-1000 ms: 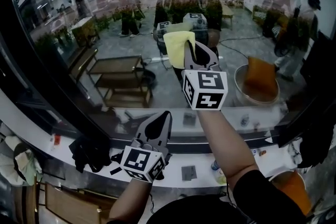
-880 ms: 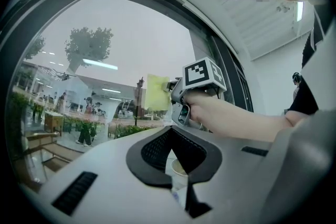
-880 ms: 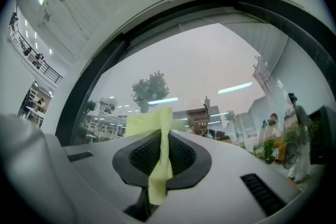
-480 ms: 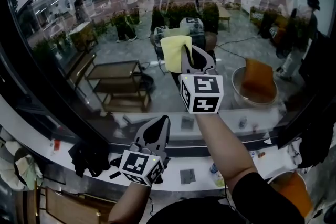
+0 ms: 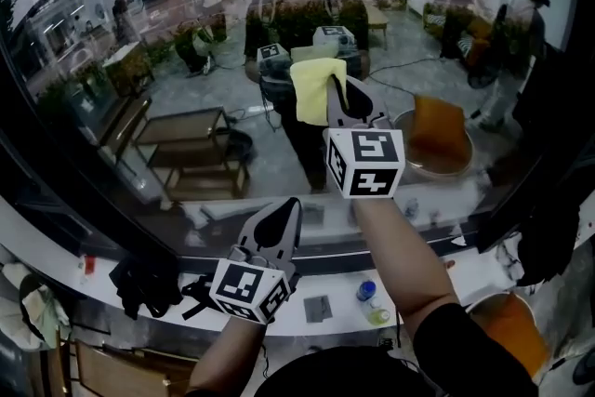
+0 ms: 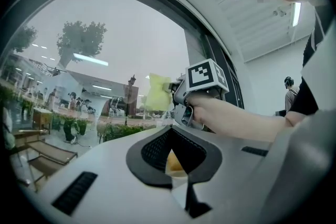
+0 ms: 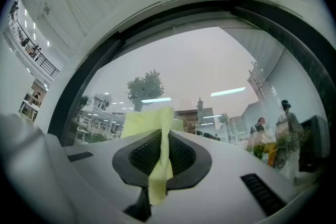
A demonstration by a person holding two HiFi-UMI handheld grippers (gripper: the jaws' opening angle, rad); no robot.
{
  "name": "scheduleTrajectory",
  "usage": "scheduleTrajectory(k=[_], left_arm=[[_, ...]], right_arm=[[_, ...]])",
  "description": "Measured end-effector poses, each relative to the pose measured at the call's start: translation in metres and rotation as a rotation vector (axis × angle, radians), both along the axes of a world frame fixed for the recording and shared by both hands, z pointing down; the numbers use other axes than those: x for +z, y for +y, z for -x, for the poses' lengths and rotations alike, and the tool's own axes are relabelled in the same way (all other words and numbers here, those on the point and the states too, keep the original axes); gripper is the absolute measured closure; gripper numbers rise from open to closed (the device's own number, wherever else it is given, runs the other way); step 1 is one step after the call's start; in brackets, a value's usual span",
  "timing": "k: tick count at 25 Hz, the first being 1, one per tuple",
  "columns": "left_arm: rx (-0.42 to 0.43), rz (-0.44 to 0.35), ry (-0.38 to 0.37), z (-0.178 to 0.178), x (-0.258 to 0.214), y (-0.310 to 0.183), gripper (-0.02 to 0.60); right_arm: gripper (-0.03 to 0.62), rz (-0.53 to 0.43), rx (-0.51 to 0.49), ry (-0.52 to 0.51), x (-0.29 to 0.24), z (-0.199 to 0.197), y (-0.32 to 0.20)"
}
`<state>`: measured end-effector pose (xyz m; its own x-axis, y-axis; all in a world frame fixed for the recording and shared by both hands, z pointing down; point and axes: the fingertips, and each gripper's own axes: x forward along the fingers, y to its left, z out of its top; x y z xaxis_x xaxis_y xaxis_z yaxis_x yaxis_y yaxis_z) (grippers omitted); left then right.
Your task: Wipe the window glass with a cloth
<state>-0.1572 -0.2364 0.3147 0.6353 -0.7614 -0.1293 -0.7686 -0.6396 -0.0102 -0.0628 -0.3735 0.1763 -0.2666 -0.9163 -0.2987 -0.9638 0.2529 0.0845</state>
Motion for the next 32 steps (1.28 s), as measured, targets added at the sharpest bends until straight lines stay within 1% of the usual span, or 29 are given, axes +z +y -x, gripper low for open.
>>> scheduleTrajectory(k=[3, 9, 16, 21, 27, 32], left_arm=[[0.032, -0.001, -0.008, -0.018, 0.001, -0.001, 0.577], [0.084, -0.005, -0.01, -0.074, -0.002, -0.001, 0.577], [0.133, 0.012, 0.023, -0.143, -0.006, -0.003, 0.577], [0.177, 0.02, 0.028, -0.185, -0.008, -0.001, 0.577], [0.216, 0.033, 0.019, -0.248, -0.005, -0.003, 0.577], [0.25, 0.037, -0.004, -0.296, 0.005, -0.005, 0.577]], right_arm=[[0.554, 0.005, 0.022, 0.001, 0.0, -0.02, 0.001], [0.554, 0.011, 0.07, 0.004, 0.0, -0.086, 0.006], [0.554, 0.02, 0.121, 0.023, 0.001, -0.158, 0.011], [0.554, 0.015, 0.163, 0.035, -0.002, -0.205, 0.019], [0.554, 0.011, 0.216, 0.026, -0.002, -0.283, 0.026], [0.554, 0.005, 0.254, 0.017, 0.007, -0.339, 0.03]])
